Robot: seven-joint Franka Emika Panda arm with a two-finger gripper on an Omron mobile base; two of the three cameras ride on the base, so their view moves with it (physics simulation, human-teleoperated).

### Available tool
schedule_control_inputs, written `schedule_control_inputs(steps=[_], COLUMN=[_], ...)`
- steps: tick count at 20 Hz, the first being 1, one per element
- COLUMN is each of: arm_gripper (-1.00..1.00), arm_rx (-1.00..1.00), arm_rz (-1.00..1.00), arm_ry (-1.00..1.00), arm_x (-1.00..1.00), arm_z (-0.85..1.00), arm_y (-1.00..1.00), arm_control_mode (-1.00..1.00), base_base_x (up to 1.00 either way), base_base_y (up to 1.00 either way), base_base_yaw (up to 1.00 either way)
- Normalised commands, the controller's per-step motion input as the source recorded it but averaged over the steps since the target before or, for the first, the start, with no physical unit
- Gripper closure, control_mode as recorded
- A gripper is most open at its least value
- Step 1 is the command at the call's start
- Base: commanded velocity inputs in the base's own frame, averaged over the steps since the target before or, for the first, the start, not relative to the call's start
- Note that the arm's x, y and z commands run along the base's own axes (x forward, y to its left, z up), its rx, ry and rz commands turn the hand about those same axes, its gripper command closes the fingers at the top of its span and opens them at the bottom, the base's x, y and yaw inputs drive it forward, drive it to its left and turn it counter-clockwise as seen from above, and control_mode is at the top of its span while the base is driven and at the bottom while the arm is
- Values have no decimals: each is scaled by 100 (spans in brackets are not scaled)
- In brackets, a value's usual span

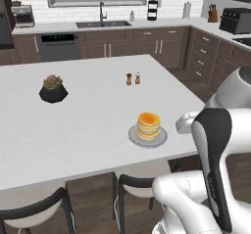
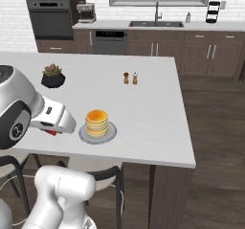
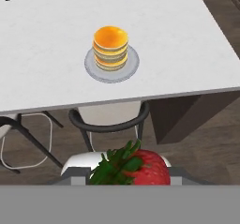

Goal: Take the strawberry from the fridge and place it on top of the pancake, located on the dining counter.

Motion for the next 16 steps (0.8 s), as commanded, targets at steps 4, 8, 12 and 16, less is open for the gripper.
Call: schedule_control_inputs(steps=[4, 8, 12, 16], arm_gripper=[100, 100, 100, 100], arm_rx=[0, 0, 0, 0], arm_rz=[0, 0, 0, 0], arm_ry=[0, 0, 0, 0], arm_x=[0, 0, 0, 0], arm_z=[0, 0, 0, 0], arm_y=[0, 0, 0, 0], arm_control_mode=[100, 100, 100, 100], base_base_x=[75, 62, 54, 66], base_base_y=[13, 34, 38, 29], base_base_yaw=[-6, -3, 0, -2])
